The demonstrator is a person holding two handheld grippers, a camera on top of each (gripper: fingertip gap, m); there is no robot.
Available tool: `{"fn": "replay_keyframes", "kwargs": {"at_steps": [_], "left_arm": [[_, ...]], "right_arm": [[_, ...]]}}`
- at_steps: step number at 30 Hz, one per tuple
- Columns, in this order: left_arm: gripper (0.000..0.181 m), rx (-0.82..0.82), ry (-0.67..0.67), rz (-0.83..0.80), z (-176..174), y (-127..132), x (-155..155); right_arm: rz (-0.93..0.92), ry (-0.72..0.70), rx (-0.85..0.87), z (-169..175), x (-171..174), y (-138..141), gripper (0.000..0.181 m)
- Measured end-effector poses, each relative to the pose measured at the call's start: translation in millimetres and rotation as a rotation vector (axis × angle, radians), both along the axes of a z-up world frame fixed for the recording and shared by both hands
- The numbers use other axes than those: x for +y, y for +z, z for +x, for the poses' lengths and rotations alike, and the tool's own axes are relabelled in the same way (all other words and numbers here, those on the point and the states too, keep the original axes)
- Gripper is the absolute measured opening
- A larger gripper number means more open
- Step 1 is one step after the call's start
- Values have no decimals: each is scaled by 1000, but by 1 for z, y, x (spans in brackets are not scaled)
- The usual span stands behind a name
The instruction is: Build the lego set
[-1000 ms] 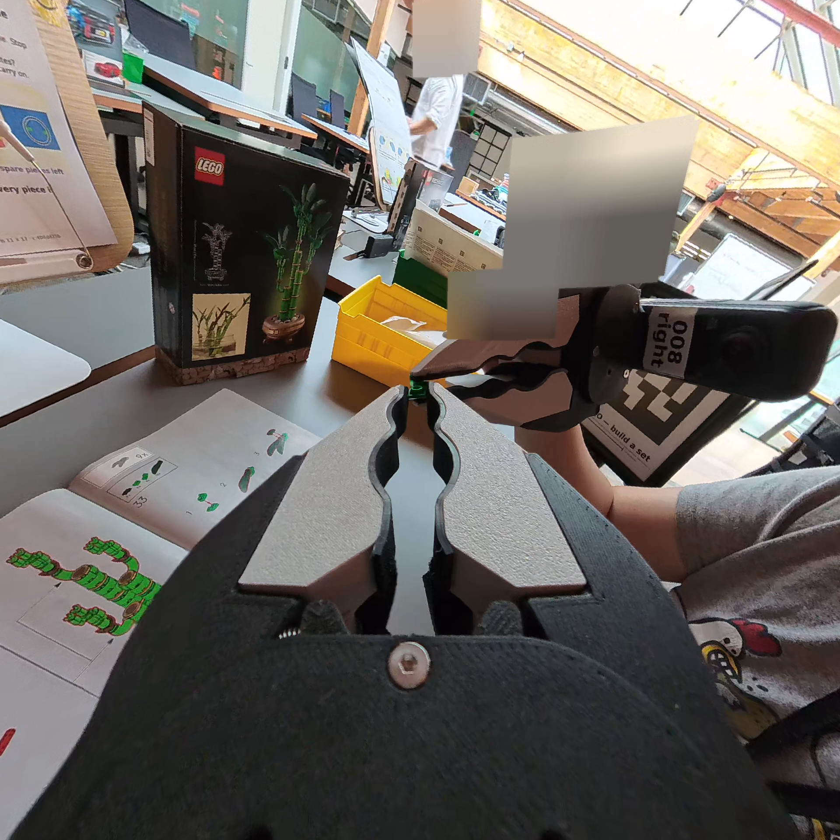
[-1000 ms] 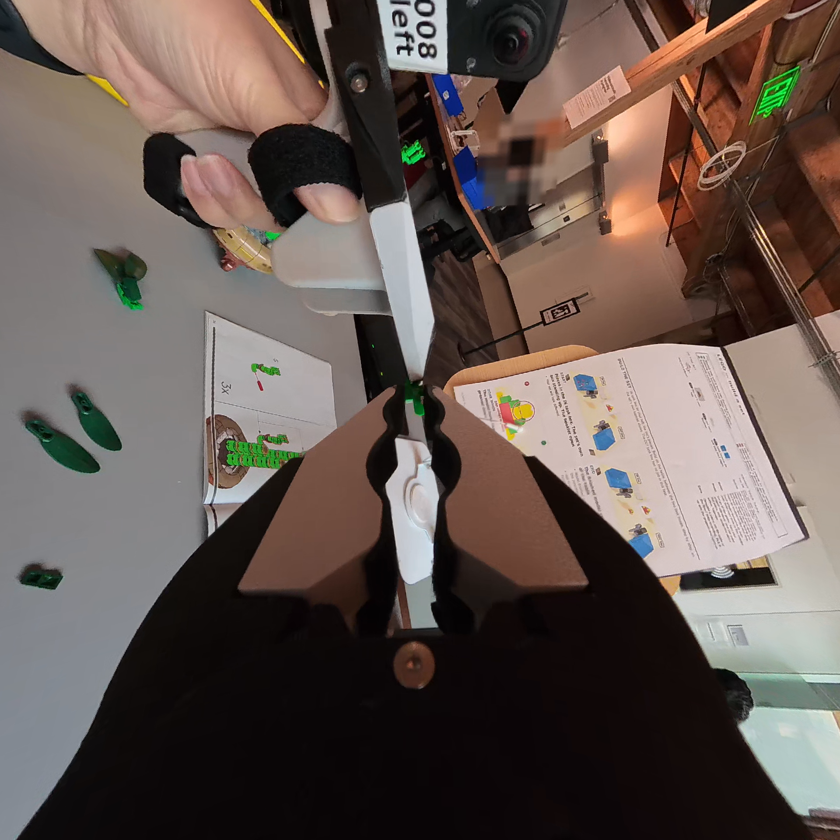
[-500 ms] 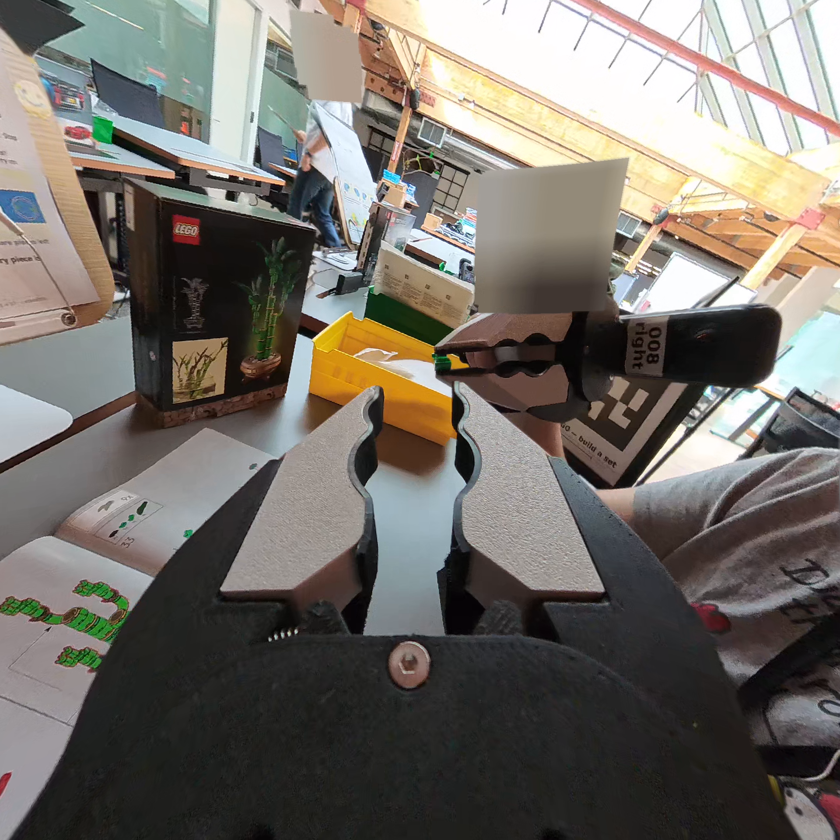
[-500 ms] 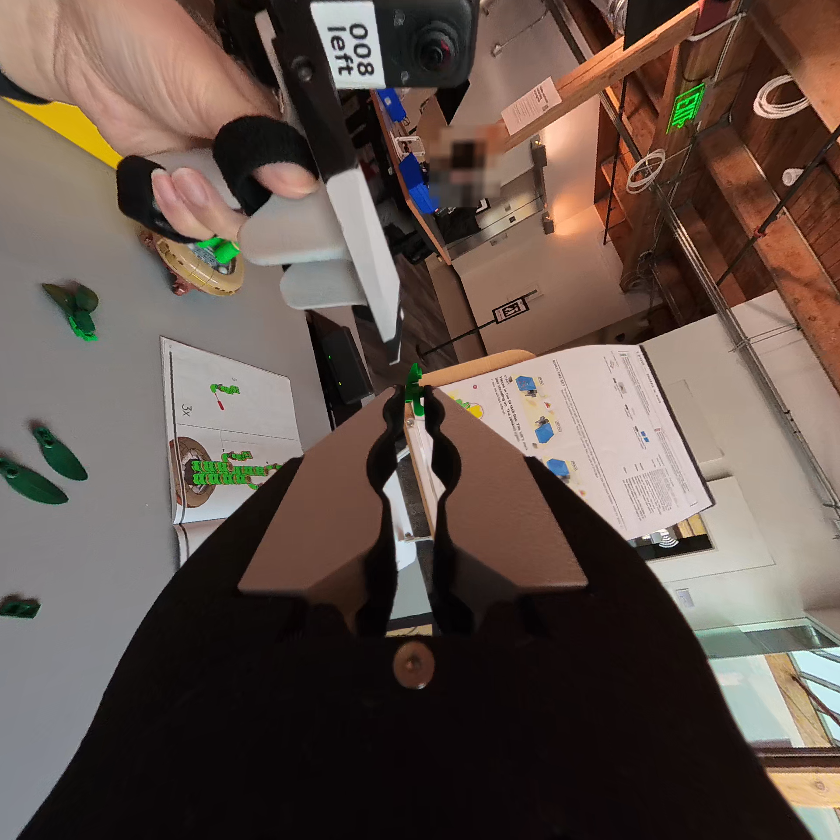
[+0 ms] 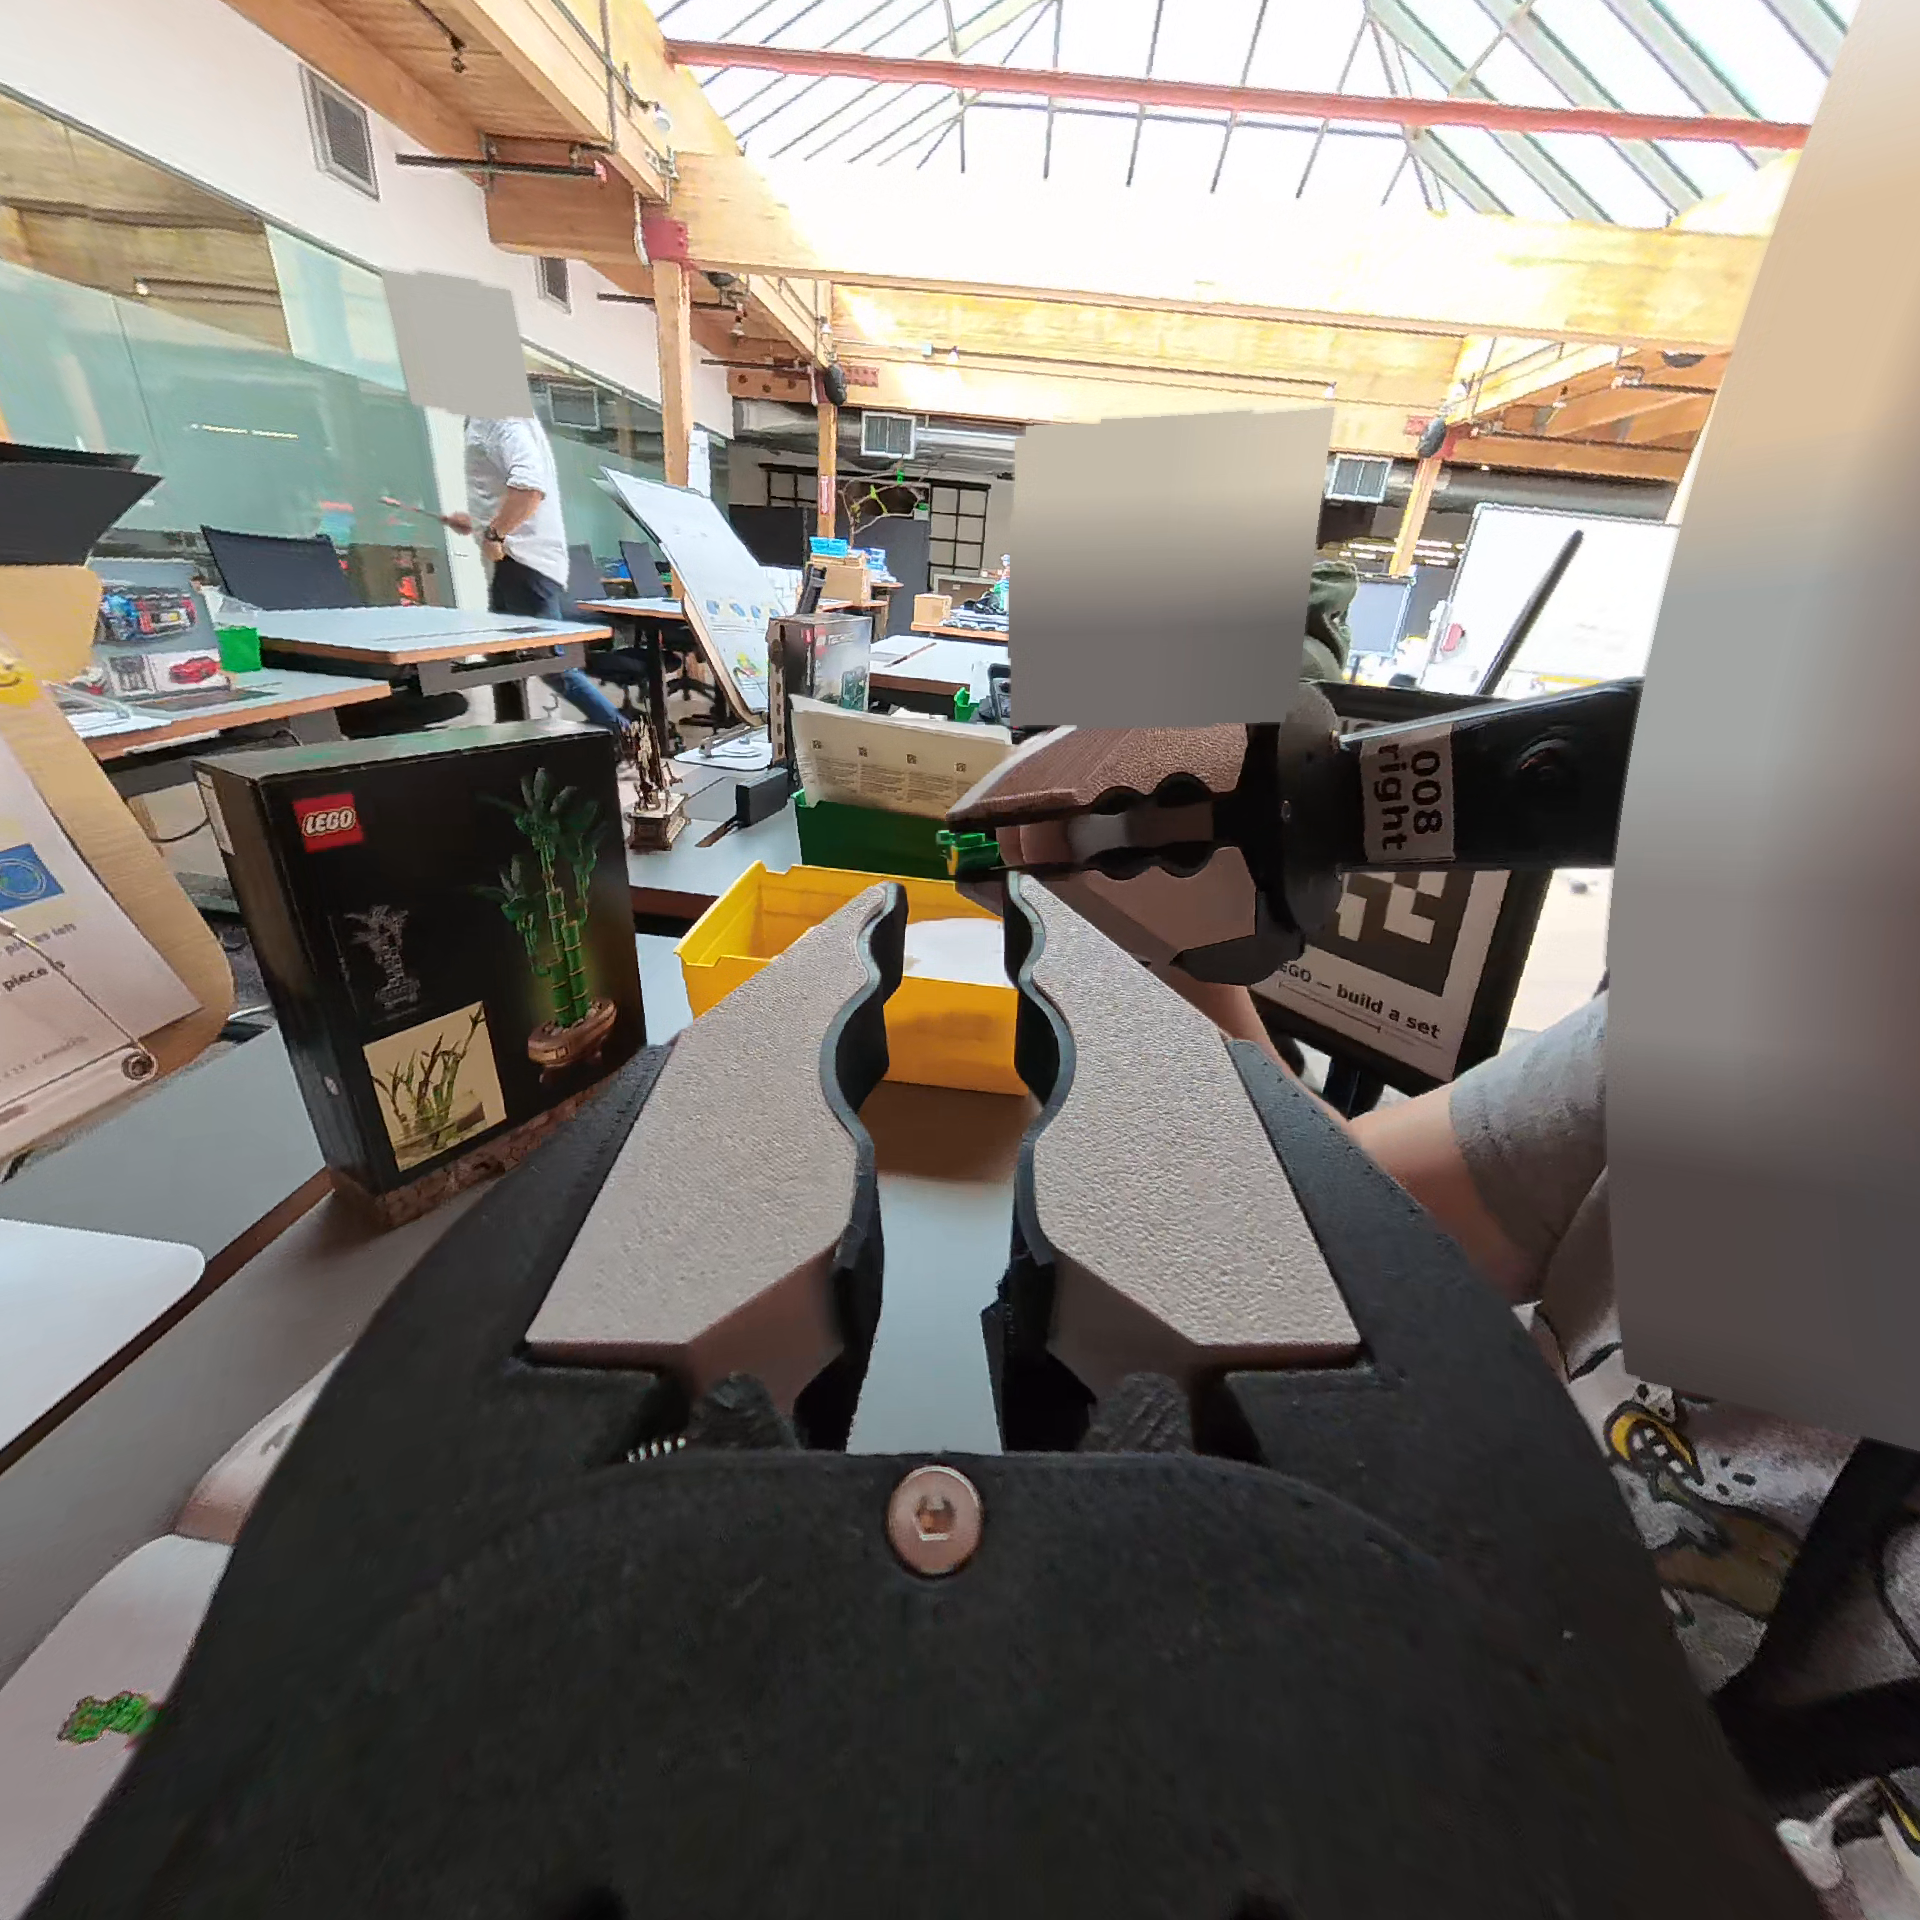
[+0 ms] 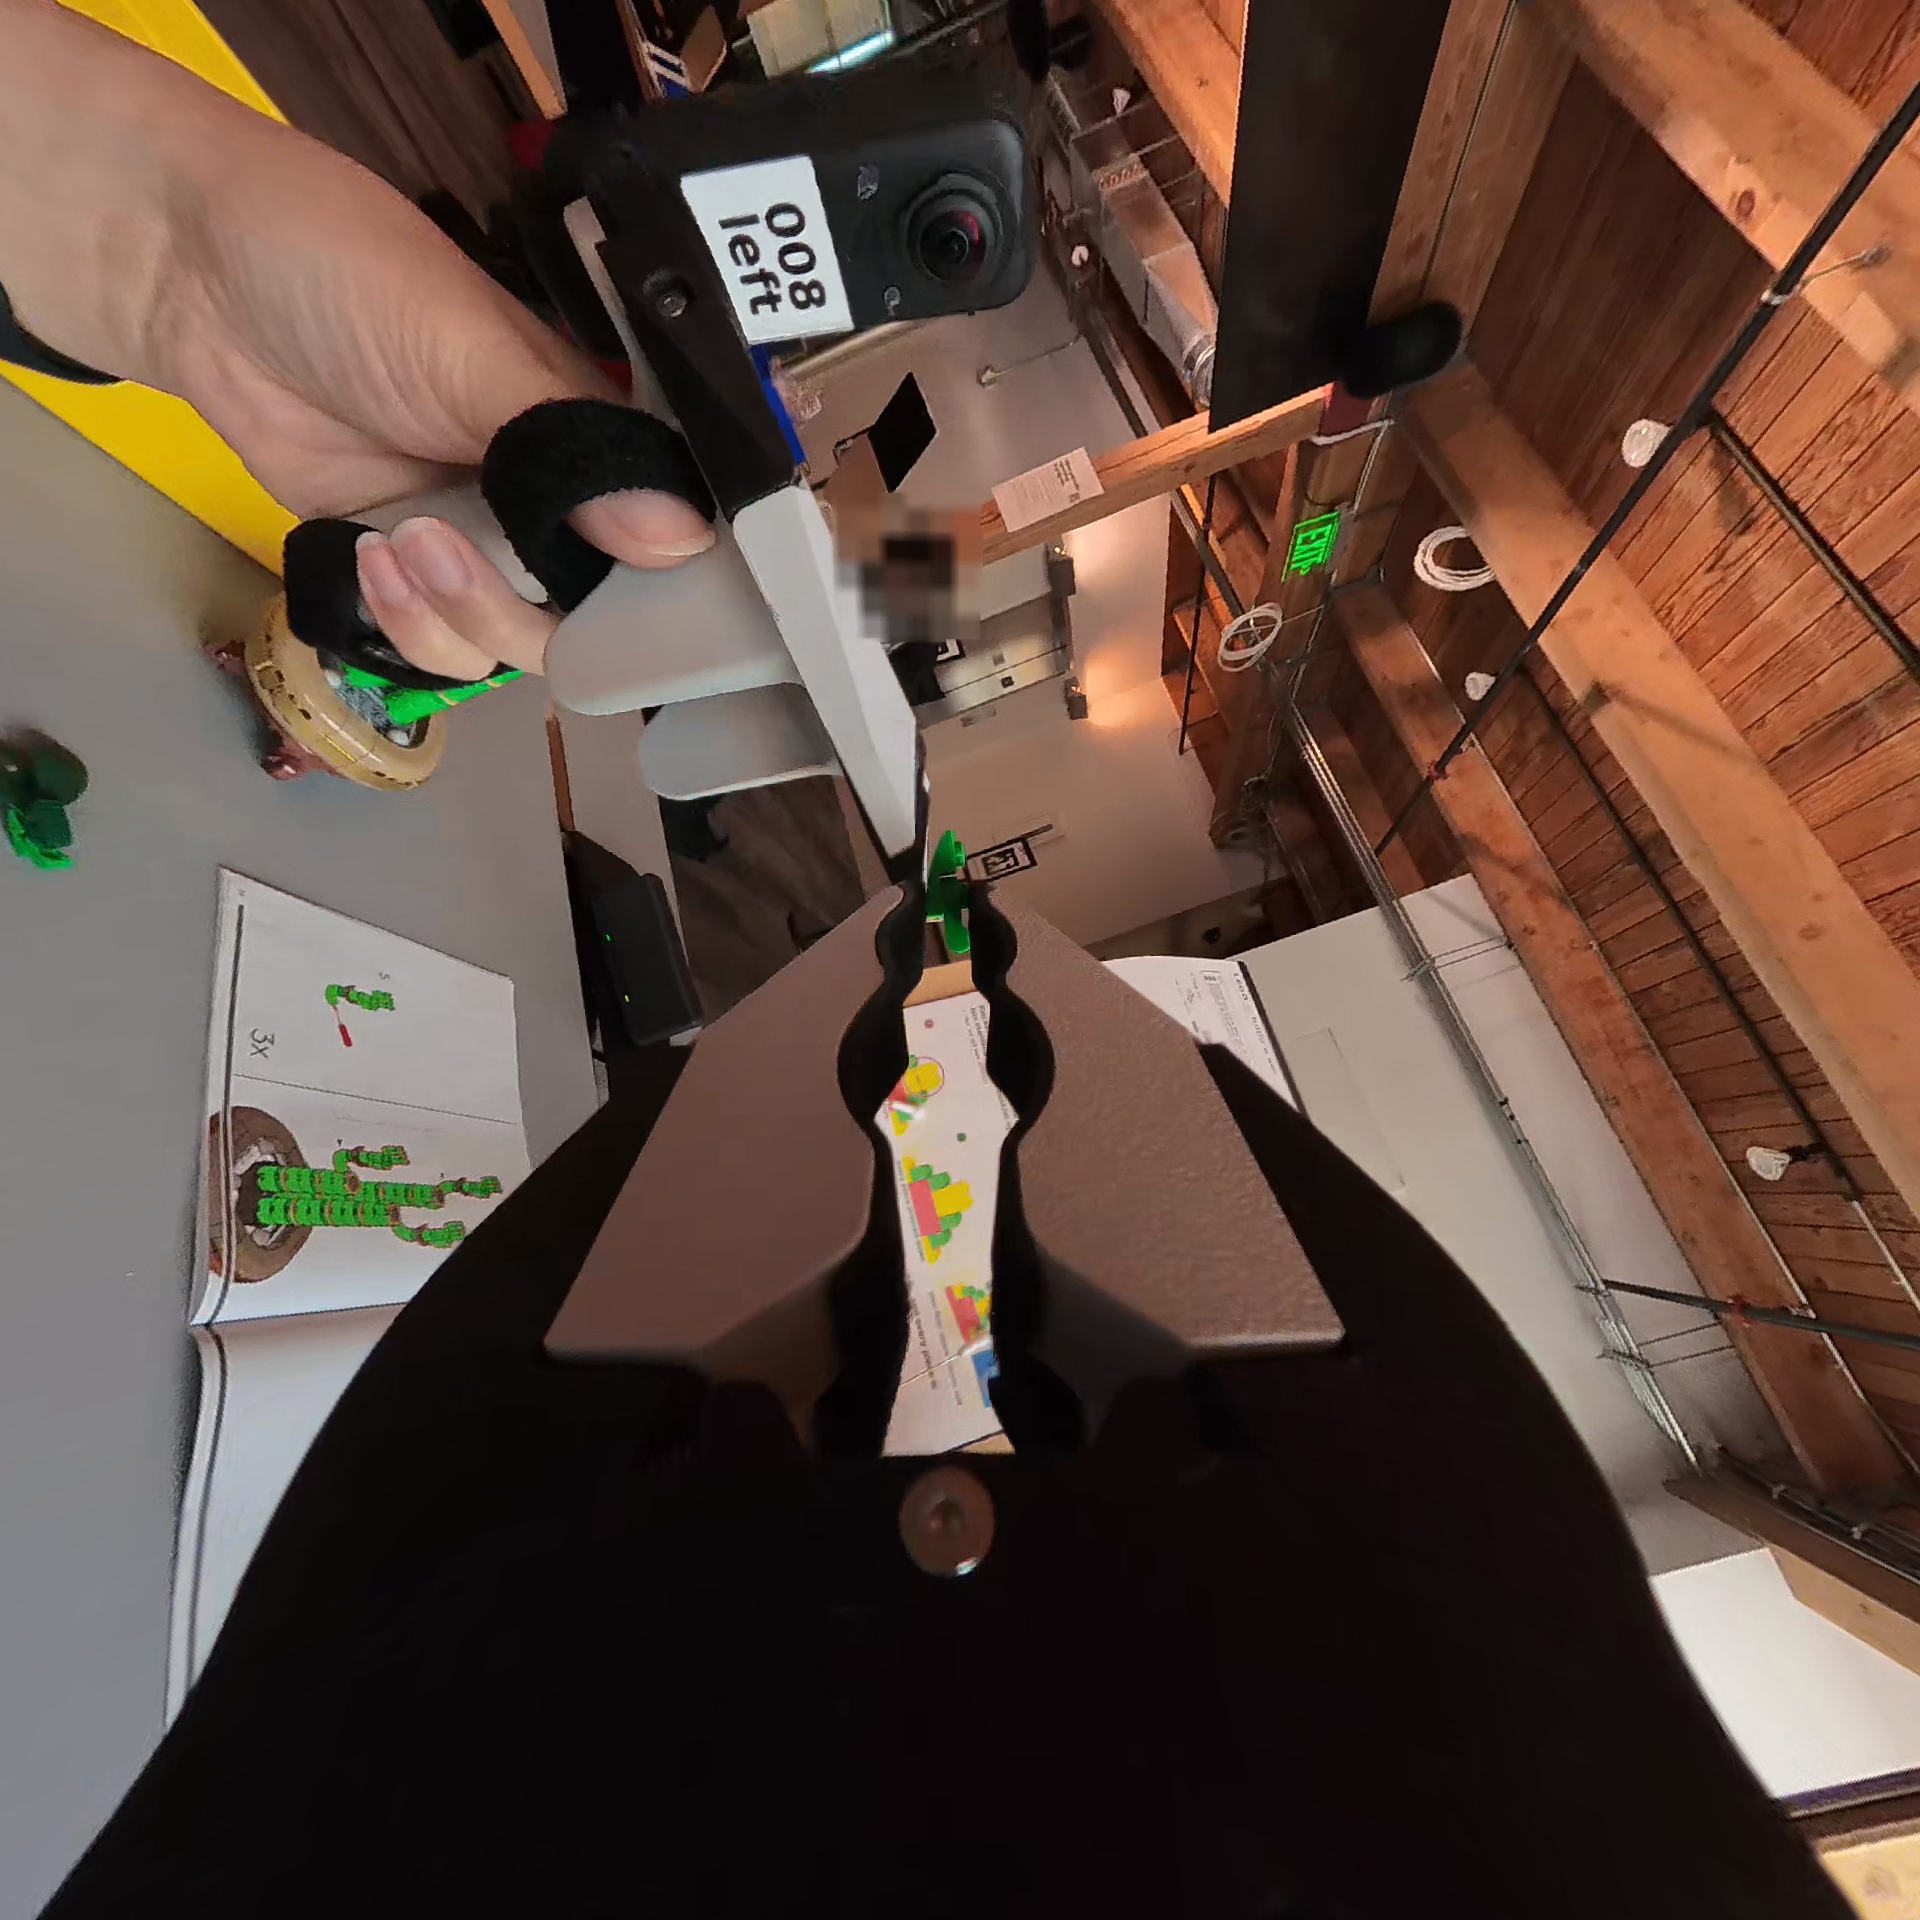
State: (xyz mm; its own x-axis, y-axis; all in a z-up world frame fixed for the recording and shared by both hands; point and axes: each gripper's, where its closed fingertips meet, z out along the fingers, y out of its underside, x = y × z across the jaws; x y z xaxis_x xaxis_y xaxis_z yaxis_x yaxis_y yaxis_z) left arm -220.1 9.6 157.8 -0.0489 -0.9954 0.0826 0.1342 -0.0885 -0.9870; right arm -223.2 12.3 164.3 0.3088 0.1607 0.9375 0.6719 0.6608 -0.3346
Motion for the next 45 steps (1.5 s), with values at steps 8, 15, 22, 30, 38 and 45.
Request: {"fn": "replay_keyframes", "kwargs": {"at_steps": [8,15,22,30,38,45], "left_arm": [[17,19,110,134,0,4,-4],[9,19,148,206,-3,9,-11],[9,8,142,183,-3,10,-10],[6,-47,90,105,-7,16,-9],[6,-101,-30,189,-14,16,-17],[6,-80,22,704,-13,2,-46]], "right_arm": [[63,7,-6,-4,-5,4,6],[109,13,-11,-6,-8,6,6],[103,11,-22,-7,-8,3,6],[66,113,47,-13,-17,8,12],[-498,473,340,-5,-28,13,26],[-597,579,259,-11,-35,-6,18]]}}
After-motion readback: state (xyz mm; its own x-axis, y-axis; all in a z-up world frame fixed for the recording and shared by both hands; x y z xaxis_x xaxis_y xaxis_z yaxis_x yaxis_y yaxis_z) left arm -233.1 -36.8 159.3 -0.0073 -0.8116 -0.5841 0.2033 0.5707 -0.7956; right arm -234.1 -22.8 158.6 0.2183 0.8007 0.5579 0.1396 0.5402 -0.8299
